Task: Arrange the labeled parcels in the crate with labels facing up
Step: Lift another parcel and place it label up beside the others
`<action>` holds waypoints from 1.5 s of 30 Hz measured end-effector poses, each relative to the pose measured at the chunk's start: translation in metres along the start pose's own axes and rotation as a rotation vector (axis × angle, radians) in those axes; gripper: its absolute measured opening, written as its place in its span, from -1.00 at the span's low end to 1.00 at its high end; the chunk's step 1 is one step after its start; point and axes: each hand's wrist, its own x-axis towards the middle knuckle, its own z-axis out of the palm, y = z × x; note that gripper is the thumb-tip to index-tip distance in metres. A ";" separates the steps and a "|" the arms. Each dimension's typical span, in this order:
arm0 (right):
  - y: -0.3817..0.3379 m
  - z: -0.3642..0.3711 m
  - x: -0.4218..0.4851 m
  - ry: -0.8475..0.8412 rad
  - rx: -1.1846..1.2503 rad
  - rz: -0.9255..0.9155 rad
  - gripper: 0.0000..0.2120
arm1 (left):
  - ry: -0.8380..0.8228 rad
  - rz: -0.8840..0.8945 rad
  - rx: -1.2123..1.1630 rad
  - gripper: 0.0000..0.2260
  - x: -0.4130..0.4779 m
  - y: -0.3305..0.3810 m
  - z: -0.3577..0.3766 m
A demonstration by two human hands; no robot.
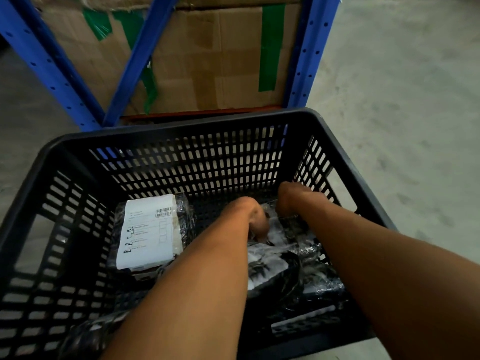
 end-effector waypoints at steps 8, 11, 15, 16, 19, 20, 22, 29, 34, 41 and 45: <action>-0.007 0.003 -0.002 -0.017 0.035 0.065 -0.57 | 0.195 0.077 -0.554 -0.93 0.020 -0.027 0.010; -0.009 0.004 0.007 0.061 0.188 0.142 -0.58 | 0.234 0.067 -0.922 -0.73 0.018 -0.029 0.006; -0.015 0.000 0.013 0.104 0.414 0.212 -0.52 | 0.316 0.121 -1.047 -0.37 0.025 -0.041 0.009; -0.016 -0.001 0.014 0.084 0.439 0.210 -0.47 | 0.336 0.114 -1.027 -0.45 0.026 -0.046 0.009; -0.014 -0.003 0.011 -0.039 0.455 0.173 -0.33 | 0.255 0.099 -0.913 -0.42 0.019 -0.057 0.010; -0.014 -0.003 0.008 -0.104 0.430 0.143 -0.30 | 0.184 0.090 -0.887 -0.41 0.017 -0.060 0.011; -0.013 -0.005 -0.001 -0.197 0.333 0.113 -0.20 | 0.075 0.058 -0.829 -0.49 0.011 -0.065 0.009; -0.006 -0.019 -0.019 -0.249 0.313 0.016 -0.08 | 0.000 0.007 -0.691 -0.68 0.007 -0.069 0.003; 0.002 -0.034 -0.030 -0.309 0.411 0.095 -0.11 | 0.023 0.040 -0.753 -0.53 -0.011 -0.064 -0.008; -0.004 -0.058 -0.046 -0.335 0.938 0.068 -0.19 | 0.060 0.186 -0.995 -0.57 -0.067 -0.073 -0.052; -0.020 -0.059 -0.050 -0.262 1.120 0.137 -0.57 | 0.123 0.303 -1.235 -0.54 -0.099 -0.091 -0.068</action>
